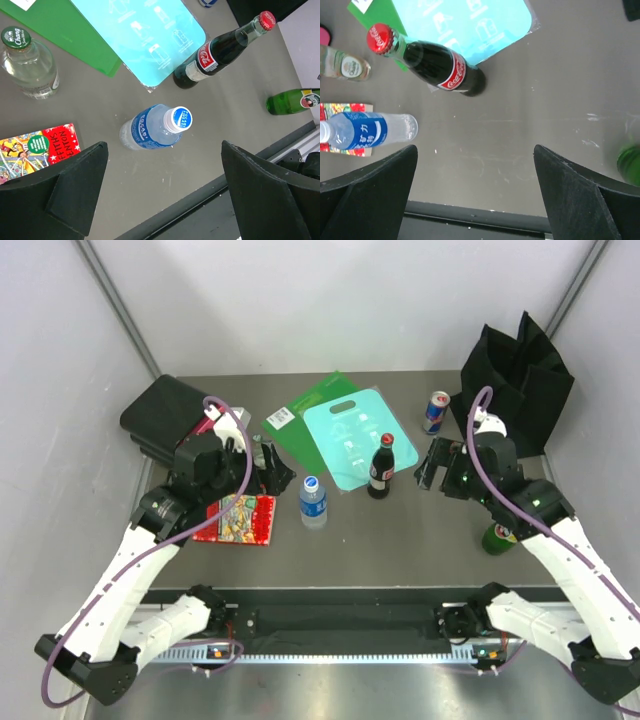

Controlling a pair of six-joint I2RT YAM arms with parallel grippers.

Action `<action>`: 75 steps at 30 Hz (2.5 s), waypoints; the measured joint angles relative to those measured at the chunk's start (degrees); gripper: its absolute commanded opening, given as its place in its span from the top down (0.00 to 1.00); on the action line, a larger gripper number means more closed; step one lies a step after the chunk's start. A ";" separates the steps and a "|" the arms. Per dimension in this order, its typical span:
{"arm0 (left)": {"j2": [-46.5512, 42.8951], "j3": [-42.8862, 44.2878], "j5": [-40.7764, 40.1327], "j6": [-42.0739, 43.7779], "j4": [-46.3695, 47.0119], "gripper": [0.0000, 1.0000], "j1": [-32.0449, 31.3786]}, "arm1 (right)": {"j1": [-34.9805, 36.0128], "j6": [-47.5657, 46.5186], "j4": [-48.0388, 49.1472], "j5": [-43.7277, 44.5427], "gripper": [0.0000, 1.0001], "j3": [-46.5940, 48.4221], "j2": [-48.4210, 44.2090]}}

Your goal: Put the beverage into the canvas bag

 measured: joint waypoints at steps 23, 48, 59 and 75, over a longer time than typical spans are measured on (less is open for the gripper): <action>-6.78 -9.16 -5.40 6.08 4.11 0.01 -0.02 | -15.63 13.33 -25.40 32.09 0.21 15.67 5.92; -10.21 -17.03 -9.79 7.80 8.98 0.02 -0.07 | -23.45 12.26 -16.65 28.33 0.48 -10.62 -2.32; -10.19 -17.49 -10.05 7.96 9.07 0.03 -0.07 | -25.66 5.95 -9.42 27.17 1.00 -12.50 -1.27; -10.19 -17.51 -10.05 7.96 9.07 0.03 -0.07 | -23.85 -14.86 14.71 7.37 0.95 -12.20 7.45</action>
